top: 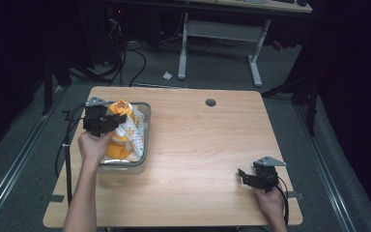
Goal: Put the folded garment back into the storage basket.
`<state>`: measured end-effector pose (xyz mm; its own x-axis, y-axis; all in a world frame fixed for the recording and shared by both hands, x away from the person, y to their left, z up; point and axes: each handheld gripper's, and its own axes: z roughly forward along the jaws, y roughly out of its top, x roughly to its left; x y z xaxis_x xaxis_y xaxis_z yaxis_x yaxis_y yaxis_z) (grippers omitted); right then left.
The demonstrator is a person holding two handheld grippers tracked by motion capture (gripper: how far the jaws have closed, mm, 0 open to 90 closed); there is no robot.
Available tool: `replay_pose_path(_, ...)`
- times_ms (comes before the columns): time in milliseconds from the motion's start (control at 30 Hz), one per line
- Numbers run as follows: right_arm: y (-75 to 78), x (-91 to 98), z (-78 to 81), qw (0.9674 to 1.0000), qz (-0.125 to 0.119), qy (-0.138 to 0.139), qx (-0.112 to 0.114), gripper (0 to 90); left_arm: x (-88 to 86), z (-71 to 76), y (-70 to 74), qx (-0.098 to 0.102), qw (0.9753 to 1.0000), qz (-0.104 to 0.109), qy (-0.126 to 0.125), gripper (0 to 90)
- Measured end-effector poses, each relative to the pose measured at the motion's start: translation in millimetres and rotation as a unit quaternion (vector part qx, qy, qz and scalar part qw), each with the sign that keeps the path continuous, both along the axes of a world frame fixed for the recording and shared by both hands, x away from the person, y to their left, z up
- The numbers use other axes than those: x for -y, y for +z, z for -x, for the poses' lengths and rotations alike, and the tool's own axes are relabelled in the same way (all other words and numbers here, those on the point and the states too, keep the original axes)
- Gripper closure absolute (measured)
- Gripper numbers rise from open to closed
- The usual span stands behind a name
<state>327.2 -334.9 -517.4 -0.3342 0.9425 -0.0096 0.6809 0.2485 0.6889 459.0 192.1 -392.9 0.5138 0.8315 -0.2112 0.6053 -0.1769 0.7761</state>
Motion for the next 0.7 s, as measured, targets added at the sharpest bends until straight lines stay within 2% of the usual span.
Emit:
replay_pose_path(133, 0.0, 0.0, 0.0, 1.0, 0.0, 0.0, 0.0, 27.7, 4.0, -3.9, -8.2, -0.011, 0.9993, -0.036, 0.003, 78.8)
replay_pose_path(433, 0.0, 0.0, 0.1, 1.0, 0.0, 0.0, 0.0, 27.6, 4.1, -6.3, -25.5, -0.027, 0.9972, -0.067, 0.022, 78.3)
replay_pose_path(533, 0.0, 0.0, 0.1, 1.0, 0.0, 0.0, 0.0, 27.6, 3.7, -10.0, -32.1, -0.052, 0.994, -0.092, 0.03, 77.4)
replay_pose_path(633, 0.0, 0.0, 0.1, 1.0, 0.0, 0.0, 0.0, 27.6, 3.6, -13.9, -37.7, -0.077, 0.9907, -0.105, 0.04, 75.7)
replay_pose_path(700, 0.0, 0.0, 0.1, 1.0, 0.0, 0.0, 0.0, 27.6, 4.3, -14.7, -39.1, -0.08, 0.9893, -0.114, 0.044, 73.9)
